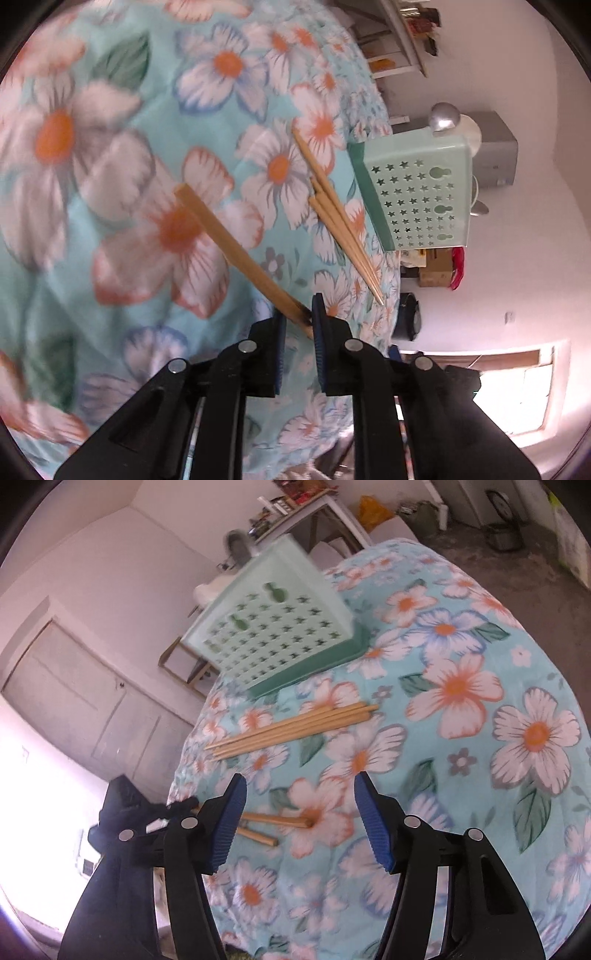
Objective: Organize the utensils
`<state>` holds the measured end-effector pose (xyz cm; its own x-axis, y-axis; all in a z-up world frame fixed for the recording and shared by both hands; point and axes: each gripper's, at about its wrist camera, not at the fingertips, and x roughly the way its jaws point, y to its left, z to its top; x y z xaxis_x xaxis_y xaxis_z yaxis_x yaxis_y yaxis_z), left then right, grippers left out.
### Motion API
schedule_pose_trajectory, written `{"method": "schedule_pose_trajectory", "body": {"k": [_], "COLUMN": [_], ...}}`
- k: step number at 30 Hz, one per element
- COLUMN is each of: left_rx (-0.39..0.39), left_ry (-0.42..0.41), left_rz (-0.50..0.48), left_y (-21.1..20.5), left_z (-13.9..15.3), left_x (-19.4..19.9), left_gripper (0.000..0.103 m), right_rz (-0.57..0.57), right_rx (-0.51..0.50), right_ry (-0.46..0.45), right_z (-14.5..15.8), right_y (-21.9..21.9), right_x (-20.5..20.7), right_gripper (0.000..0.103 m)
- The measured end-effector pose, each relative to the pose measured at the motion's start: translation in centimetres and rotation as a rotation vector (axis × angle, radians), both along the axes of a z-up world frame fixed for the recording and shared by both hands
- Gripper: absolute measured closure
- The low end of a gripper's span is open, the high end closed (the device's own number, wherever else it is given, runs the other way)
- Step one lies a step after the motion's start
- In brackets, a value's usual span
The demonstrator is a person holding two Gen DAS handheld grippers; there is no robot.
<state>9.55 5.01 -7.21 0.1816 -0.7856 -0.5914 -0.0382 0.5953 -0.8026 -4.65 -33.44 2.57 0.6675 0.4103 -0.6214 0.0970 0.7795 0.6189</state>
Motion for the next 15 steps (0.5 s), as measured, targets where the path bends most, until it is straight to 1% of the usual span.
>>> {"method": "schedule_pose_trajectory", "body": {"k": [2,4,6,8,10,12,15], "left_rx": [0.047,0.067,0.089,0.134,0.134,0.11,0.079], "left_ry": [-0.072,-0.125,-0.178,-0.23,-0.239,-0.224,-0.213], "left_rz": [-0.007,-0.011,-0.011,-0.017,-0.018,0.005,0.041], "left_y": [0.3,0.7,1.3,1.6,1.8,2.8,4.2], "left_z": [0.8,1.1,1.5,1.7,1.5,1.1,0.8], "left_x": [0.0,-0.2,-0.5,-0.7,-0.6,-0.5,-0.2], "left_gripper": [0.09,0.089,0.087,0.084,0.08,0.08,0.08], "right_rz": [0.032,0.067,0.11,0.156,0.209,0.271,0.353], "right_rx": [-0.036,-0.075,-0.108,-0.139,-0.172,-0.223,-0.274], "right_ry": [-0.005,-0.009,-0.009,0.0,0.006,0.013,0.006], "right_z": [0.6,1.1,1.4,1.4,1.4,1.4,1.3], "right_y": [1.3,2.6,4.2,5.7,7.3,9.1,11.2], "right_x": [0.3,0.8,1.6,2.7,3.8,5.0,6.2], "right_gripper": [0.052,0.055,0.057,0.059,0.061,0.063,0.064]}}
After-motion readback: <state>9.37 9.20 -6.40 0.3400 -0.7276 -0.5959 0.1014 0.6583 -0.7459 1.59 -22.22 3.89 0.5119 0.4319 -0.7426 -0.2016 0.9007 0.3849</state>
